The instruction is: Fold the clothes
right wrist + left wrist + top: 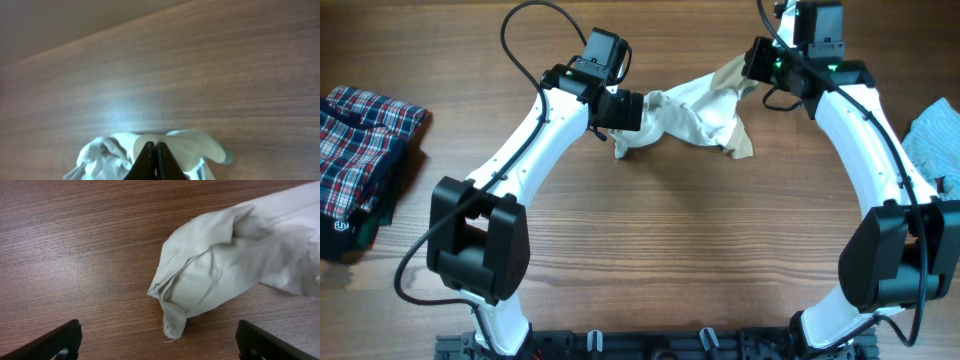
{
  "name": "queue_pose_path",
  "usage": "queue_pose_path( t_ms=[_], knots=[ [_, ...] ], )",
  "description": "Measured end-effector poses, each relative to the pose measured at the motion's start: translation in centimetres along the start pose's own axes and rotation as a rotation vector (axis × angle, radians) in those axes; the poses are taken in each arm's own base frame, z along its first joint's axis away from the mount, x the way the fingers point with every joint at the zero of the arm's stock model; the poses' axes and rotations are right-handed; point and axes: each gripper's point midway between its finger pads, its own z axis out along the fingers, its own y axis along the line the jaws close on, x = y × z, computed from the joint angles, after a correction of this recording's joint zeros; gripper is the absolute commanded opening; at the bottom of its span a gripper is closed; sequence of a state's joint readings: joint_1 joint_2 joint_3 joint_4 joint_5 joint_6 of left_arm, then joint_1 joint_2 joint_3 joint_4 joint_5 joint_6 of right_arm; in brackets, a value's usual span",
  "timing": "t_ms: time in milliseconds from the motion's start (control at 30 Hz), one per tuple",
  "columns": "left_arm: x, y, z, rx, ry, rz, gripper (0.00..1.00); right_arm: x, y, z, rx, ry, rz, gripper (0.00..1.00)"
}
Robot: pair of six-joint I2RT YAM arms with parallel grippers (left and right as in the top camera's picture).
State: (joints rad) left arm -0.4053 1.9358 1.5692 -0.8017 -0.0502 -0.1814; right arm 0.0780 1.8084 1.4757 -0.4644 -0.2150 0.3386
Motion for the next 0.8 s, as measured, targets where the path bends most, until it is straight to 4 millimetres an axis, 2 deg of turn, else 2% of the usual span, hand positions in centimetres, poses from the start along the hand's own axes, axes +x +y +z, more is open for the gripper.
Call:
queue_pose_path(
  t_ms=[133,200,300,333,367,400,433,500,600,667,700,733,767,800],
  knots=[
    [0.1,0.0,0.0,-0.001,0.003,0.000,0.99,-1.9,-0.4,1.6,0.007,-0.087,0.028,0.04],
    [0.1,0.0,0.0,-0.001,0.002,0.000,0.99,-2.6,-0.5,3.1,-0.005,-0.123,0.036,0.04],
    [0.0,0.0,0.0,0.002,0.002,0.000,0.98,-2.6,-1.4,6.8,-0.016,-0.154,0.042,0.04],
    [0.1,0.0,0.0,0.003,0.004,0.000,0.98,-2.7,-1.6,7.9,-0.022,-0.168,0.044,0.19],
    [0.1,0.0,0.0,0.003,0.003,0.000,0.99,-2.6,-1.8,8.6,-0.024,-0.176,0.044,0.51],
    [0.1,0.0,0.0,0.003,0.004,0.001,0.99,-3.4,-1.7,9.5,-0.045,-0.226,0.031,0.79],
    [0.1,0.0,0.0,0.003,0.004,0.001,0.99,-3.5,-1.7,9.9,-0.048,-0.237,0.021,0.91],
    [0.1,-0.1,0.0,0.003,0.004,0.000,0.99,-3.8,-1.5,10.5,-0.058,-0.263,-0.011,1.00],
    [0.1,-0.1,0.0,0.003,0.004,0.000,0.99,-3.8,-1.2,10.5,-0.058,-0.268,-0.076,0.99],
    [0.1,-0.1,0.0,0.004,0.004,0.000,0.98,-2.1,-1.8,10.5,-0.029,-0.183,-0.084,0.93],
    [-0.1,-0.1,0.0,0.006,-0.004,0.000,0.97,-0.6,-2.1,9.7,-0.004,-0.106,-0.076,0.74],
    [-0.4,-0.2,0.0,0.012,-0.015,-0.001,0.93,-0.3,-2.1,9.0,0.004,-0.083,-0.075,0.54],
    [-1.2,-0.8,0.0,0.040,-0.046,-0.003,0.88,1.1,-2.0,6.9,0.026,0.003,-0.087,0.33],
    [-1.8,-1.4,-0.1,0.071,-0.071,-0.006,0.79,1.9,-1.8,5.6,0.035,0.051,-0.105,0.17]
  ],
)
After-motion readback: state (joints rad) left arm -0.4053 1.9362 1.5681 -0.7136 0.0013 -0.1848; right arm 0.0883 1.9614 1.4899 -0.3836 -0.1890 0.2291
